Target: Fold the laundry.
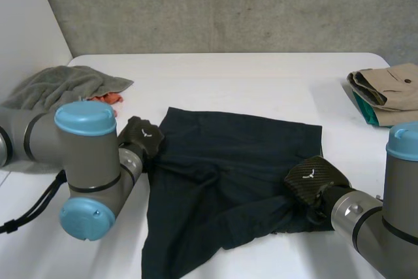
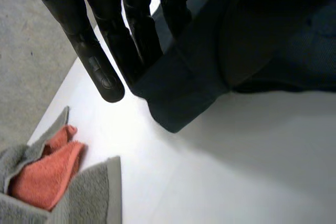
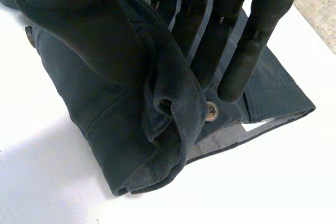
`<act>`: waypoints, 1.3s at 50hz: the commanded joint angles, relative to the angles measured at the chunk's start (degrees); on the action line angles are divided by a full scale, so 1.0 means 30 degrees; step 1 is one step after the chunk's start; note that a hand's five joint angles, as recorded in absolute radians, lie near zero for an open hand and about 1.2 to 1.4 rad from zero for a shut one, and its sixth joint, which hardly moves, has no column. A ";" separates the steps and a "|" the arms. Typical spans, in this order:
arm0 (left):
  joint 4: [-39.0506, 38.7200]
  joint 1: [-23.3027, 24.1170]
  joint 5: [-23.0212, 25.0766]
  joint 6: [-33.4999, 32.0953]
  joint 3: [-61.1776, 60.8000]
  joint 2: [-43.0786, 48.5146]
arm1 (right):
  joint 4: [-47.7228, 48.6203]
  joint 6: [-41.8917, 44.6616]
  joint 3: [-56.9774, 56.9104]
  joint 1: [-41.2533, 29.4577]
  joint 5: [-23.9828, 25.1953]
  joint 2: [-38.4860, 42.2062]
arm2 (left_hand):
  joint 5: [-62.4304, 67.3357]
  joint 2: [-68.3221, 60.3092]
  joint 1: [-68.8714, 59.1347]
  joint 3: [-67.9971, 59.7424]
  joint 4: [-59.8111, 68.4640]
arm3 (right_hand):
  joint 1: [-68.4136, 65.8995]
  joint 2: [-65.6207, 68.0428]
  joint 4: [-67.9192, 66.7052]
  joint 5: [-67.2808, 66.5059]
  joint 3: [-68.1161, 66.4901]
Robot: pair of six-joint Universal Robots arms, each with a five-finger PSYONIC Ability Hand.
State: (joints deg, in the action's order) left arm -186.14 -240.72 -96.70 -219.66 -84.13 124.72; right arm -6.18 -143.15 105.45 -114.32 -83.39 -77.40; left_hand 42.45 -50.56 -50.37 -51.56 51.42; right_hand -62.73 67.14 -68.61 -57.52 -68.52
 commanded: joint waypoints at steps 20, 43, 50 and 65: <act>0.1518 0.3306 0.0152 0.6949 -0.9397 -1.1425 | 0.1797 -0.3523 -0.0551 0.0286 0.0139 0.0957 | -0.5617 0.4986 0.4923 0.5322 -0.5273 | -0.5757 0.4287 -0.3798 -0.4162 -0.3827; -0.0588 0.5271 -0.0053 0.6921 -1.1802 -0.8410 | 0.2471 -0.4490 -0.0522 0.0374 0.0080 0.1016 | -0.8920 0.8290 0.8227 0.8625 -0.8576 | -0.5757 0.4287 -0.3798 -0.4162 -0.3827; -0.1965 0.5271 -0.0112 0.6834 -1.1743 -0.7913 | 0.2471 -0.4549 -0.0522 0.0930 0.0080 0.0987 | -0.4332 0.3701 0.3639 0.4037 -0.3988 | -0.5757 0.4287 -0.3798 -0.4162 -0.3827; -0.4487 0.5066 -0.1928 0.5515 -1.1714 -0.8142 | 0.1771 -0.3264 -0.0289 0.1165 -0.0008 0.0315 | 0.9183 -0.9814 -0.9877 -0.9479 0.9527 | -0.5757 0.4287 -0.3798 -0.4162 -0.3827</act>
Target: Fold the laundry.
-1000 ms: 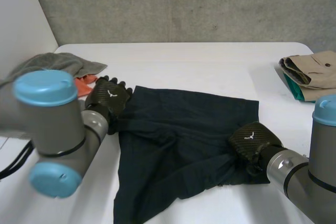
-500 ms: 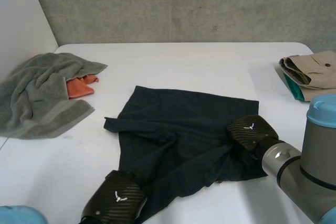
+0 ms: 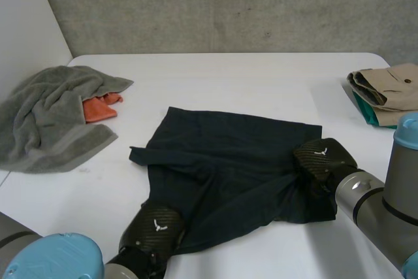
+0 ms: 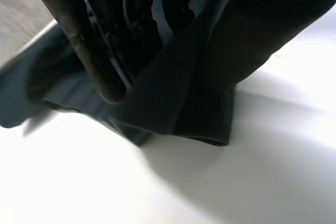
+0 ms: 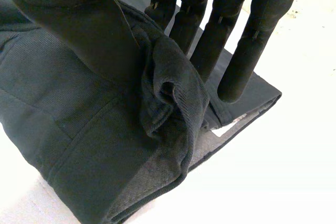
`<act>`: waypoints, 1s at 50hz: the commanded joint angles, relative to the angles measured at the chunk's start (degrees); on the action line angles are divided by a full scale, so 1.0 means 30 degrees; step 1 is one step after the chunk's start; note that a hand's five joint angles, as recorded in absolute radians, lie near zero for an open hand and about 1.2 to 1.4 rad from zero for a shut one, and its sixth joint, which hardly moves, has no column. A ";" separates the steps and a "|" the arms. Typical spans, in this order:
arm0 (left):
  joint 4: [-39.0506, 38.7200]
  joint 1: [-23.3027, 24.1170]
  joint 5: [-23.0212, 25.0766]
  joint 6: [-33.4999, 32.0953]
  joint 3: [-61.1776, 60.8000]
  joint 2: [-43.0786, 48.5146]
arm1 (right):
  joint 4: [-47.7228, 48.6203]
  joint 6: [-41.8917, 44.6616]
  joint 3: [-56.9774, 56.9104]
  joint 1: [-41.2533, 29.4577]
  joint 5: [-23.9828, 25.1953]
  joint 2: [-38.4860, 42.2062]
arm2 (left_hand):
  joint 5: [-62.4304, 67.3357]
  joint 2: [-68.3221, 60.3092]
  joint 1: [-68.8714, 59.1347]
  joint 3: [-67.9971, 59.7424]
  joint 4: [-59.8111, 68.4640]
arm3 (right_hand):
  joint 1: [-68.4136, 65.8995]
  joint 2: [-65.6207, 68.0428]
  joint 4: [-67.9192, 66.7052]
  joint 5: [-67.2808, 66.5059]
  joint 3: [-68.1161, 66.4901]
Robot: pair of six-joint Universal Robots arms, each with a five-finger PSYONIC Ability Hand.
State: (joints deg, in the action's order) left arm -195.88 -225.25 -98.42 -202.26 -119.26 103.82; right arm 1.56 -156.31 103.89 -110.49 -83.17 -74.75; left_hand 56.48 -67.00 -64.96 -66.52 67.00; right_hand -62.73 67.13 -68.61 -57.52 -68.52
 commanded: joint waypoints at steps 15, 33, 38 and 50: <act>1.1775 0.0610 0.2720 -0.1602 0.2220 -0.4695 | -0.7553 1.1211 0.2991 0.1263 0.0009 -0.5668 | 0.4506 -0.4332 -0.5014 -0.4495 0.4333 | -0.5757 0.4289 -0.3798 -0.4160 -0.3827; 0.1018 -0.2611 0.1753 -0.7604 1.5282 0.7252 | 0.2319 0.5932 -0.4332 -0.0144 -0.1365 0.2910 | 0.4506 -0.4332 -0.5014 -0.4495 0.4333 | -0.5757 0.4289 -0.3798 -0.4160 -0.3827; 0.0668 -0.4046 0.1723 -0.9305 2.0607 1.1176 | 0.5303 0.6312 -0.7986 -0.0173 -0.2594 0.7268 | 0.4506 -0.4332 -0.5014 -0.4495 0.4333 | -0.5757 0.4289 -0.3798 -0.4160 -0.3827; -0.1941 -0.3786 0.1578 -0.9308 2.4374 1.5023 | 0.6601 0.7078 -1.1984 -0.0320 -0.3300 1.0593 | -1.8827 1.9002 1.8320 1.8838 -1.9000 | 1.7576 -1.9044 1.9536 1.9173 1.9507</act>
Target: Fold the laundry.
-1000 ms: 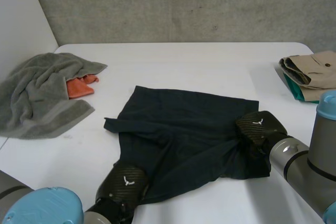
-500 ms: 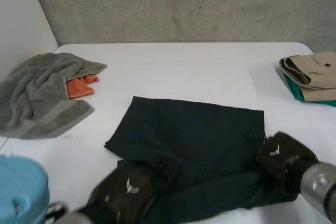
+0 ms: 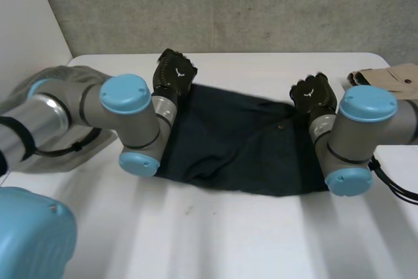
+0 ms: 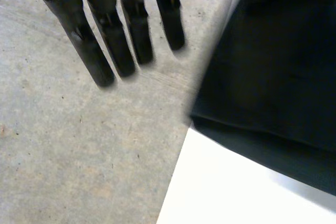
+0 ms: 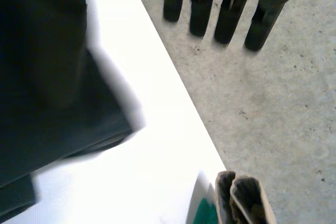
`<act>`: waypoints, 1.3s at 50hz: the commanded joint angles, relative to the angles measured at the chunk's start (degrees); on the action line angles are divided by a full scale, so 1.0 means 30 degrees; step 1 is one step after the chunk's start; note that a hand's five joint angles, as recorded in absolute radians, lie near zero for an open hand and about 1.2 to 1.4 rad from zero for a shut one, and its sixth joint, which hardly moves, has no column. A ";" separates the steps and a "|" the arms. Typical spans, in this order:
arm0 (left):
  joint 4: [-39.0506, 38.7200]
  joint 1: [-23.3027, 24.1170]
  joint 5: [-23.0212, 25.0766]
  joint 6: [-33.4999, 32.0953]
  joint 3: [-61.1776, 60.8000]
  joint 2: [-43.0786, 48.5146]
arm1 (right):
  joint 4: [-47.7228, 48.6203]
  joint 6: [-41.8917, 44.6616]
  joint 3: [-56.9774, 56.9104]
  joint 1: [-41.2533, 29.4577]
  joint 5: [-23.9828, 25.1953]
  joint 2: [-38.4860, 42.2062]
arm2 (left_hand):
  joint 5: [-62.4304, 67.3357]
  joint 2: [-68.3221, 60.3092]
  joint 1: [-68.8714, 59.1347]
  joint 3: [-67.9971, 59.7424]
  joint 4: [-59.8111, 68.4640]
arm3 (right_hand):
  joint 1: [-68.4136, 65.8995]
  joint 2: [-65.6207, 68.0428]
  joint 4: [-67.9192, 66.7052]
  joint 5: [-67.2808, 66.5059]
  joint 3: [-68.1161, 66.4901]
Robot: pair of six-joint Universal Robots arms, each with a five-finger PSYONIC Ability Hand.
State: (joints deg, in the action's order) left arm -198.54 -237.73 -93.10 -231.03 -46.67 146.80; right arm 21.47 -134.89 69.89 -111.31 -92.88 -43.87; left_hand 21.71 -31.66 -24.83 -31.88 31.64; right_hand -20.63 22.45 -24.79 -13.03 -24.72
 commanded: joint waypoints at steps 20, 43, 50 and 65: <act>-0.1174 0.1049 -0.0081 0.6315 -1.1923 -1.0113 | -0.7600 -0.4958 0.9339 0.2384 0.4094 -0.8463 | -0.7236 0.7218 0.4945 0.7293 -0.7212 | 0.2171 -0.2777 0.3557 0.2970 0.3535; -0.1057 0.1283 -0.0286 0.6639 -1.2833 -1.1167 | -0.3261 0.0221 1.1802 0.5841 0.2221 -1.0745 | -0.7236 0.7218 0.4945 0.7293 -0.7212 | -1.9789 1.9184 -1.8404 -1.8991 -1.8425; -0.1086 0.1284 -0.0199 0.6697 -1.3887 -1.2281 | -0.1683 0.2629 1.0984 0.4239 0.2600 -1.1187 | -0.7236 0.7218 0.4945 0.7293 -0.7212 | -1.9789 1.9184 -1.8404 -1.8991 -1.8425; -0.1174 0.1078 -0.0345 0.6726 -1.4973 -1.2780 | 0.2219 0.7989 1.2124 -0.4616 1.0570 -0.6499 | -0.7236 0.7218 0.4945 0.7293 -0.7212 | 0.3544 -0.4150 0.4930 0.4343 0.4908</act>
State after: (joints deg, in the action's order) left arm -201.95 -234.19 -94.05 -210.93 -91.13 108.77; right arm 29.82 -118.65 104.58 -123.63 -67.44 -66.91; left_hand 2.78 -11.80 -10.72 -11.93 11.64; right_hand -56.80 58.30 -58.72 -48.48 -58.62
